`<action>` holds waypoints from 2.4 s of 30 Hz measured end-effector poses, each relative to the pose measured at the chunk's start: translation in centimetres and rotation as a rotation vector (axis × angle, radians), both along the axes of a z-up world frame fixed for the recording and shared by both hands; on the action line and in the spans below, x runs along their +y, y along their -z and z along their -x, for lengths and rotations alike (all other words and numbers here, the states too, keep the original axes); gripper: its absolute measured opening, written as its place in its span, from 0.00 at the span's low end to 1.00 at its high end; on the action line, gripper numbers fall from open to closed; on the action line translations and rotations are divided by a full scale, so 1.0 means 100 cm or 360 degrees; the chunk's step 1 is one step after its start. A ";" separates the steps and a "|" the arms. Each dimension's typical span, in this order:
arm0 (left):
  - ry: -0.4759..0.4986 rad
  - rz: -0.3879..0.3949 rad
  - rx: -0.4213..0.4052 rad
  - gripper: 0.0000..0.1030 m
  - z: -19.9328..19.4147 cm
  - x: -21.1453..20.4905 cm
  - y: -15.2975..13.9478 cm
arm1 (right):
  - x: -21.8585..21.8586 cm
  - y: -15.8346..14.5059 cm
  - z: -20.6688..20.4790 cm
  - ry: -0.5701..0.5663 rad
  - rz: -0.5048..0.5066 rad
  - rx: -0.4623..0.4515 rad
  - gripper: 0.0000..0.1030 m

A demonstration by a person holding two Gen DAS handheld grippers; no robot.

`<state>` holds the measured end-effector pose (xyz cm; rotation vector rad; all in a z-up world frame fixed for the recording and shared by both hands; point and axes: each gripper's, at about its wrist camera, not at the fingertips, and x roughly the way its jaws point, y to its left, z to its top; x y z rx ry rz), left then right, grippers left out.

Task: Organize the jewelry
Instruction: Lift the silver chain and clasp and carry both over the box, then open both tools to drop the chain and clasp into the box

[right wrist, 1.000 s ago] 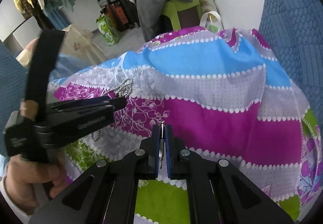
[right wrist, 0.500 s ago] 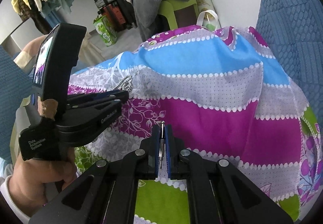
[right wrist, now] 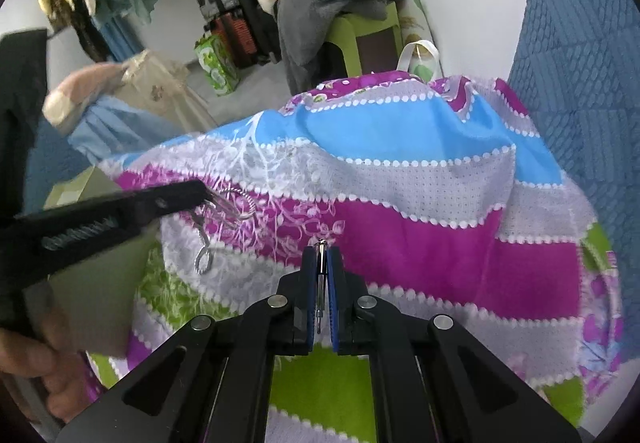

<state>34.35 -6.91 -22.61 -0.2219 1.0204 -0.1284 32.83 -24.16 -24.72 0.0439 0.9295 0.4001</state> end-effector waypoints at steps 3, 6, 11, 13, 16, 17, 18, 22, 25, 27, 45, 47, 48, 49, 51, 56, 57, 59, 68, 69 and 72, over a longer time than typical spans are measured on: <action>-0.0017 0.0044 -0.0014 0.02 0.015 0.010 -0.011 | 0.003 -0.014 0.008 0.0002 0.0013 -0.0028 0.04; -0.0026 0.0074 -0.0026 0.02 0.031 0.016 -0.021 | 0.008 -0.026 0.012 -0.0006 0.0034 -0.0052 0.04; -0.0038 0.0109 -0.0051 0.02 0.052 0.026 -0.050 | 0.014 -0.046 0.021 -0.0015 0.0072 -0.0065 0.04; -0.0035 0.0118 -0.0078 0.03 0.059 0.031 -0.067 | 0.016 -0.057 0.025 -0.0024 0.0075 -0.0065 0.04; -0.0012 0.0110 -0.0123 0.03 0.068 0.035 -0.094 | 0.020 -0.081 0.031 -0.0025 0.0083 -0.0109 0.04; -0.0003 0.0105 -0.0131 0.03 0.071 0.037 -0.102 | 0.021 -0.087 0.033 -0.0024 0.0082 -0.0118 0.04; 0.0012 0.0106 -0.0139 0.03 0.074 0.038 -0.111 | 0.023 -0.093 0.035 -0.0022 0.0073 -0.0124 0.04; 0.0064 0.0025 -0.0165 0.03 0.087 0.036 -0.139 | 0.036 -0.125 0.042 -0.0039 0.0061 -0.0184 0.04; 0.0064 0.0015 -0.0197 0.03 0.097 0.044 -0.160 | 0.050 -0.145 0.048 -0.0072 0.0066 -0.0232 0.04; 0.0043 0.0007 -0.0232 0.03 0.104 0.051 -0.174 | 0.060 -0.158 0.052 -0.0097 0.0064 -0.0262 0.04; -0.0226 -0.0087 -0.0364 0.03 0.149 0.165 -0.223 | 0.162 -0.206 0.065 -0.0251 -0.0050 -0.0361 0.04; -0.0248 -0.0135 -0.0358 0.03 0.150 0.172 -0.216 | 0.172 -0.201 0.064 -0.0239 -0.0052 -0.0354 0.04; -0.0258 -0.0154 -0.0345 0.03 0.150 0.178 -0.211 | 0.178 -0.198 0.063 -0.0234 -0.0051 -0.0348 0.04; -0.0264 -0.0144 -0.0338 0.03 0.151 0.184 -0.206 | 0.182 -0.196 0.065 -0.0232 -0.0051 -0.0346 0.04; -0.0280 -0.0135 -0.0323 0.03 0.152 0.196 -0.194 | 0.191 -0.190 0.064 -0.0216 -0.0049 -0.0342 0.04; -0.0290 -0.0130 -0.0270 0.03 0.146 0.218 -0.162 | 0.207 -0.167 0.062 -0.0170 -0.0037 -0.0308 0.04; -0.0291 -0.0123 -0.0250 0.03 0.144 0.223 -0.153 | 0.211 -0.159 0.061 -0.0154 -0.0032 -0.0290 0.04; -0.0289 -0.0109 -0.0234 0.03 0.141 0.228 -0.141 | 0.215 -0.147 0.060 -0.0145 -0.0021 -0.0264 0.04; -0.0260 -0.0032 -0.0073 0.03 0.129 0.244 -0.072 | 0.241 -0.081 0.063 -0.0162 0.0057 -0.0104 0.04; -0.0253 -0.0042 -0.0057 0.03 0.128 0.243 -0.066 | 0.244 -0.075 0.064 -0.0164 0.0067 -0.0086 0.04; -0.0226 -0.0042 -0.0008 0.03 0.127 0.240 -0.050 | 0.247 -0.054 0.065 -0.0163 0.0093 -0.0010 0.04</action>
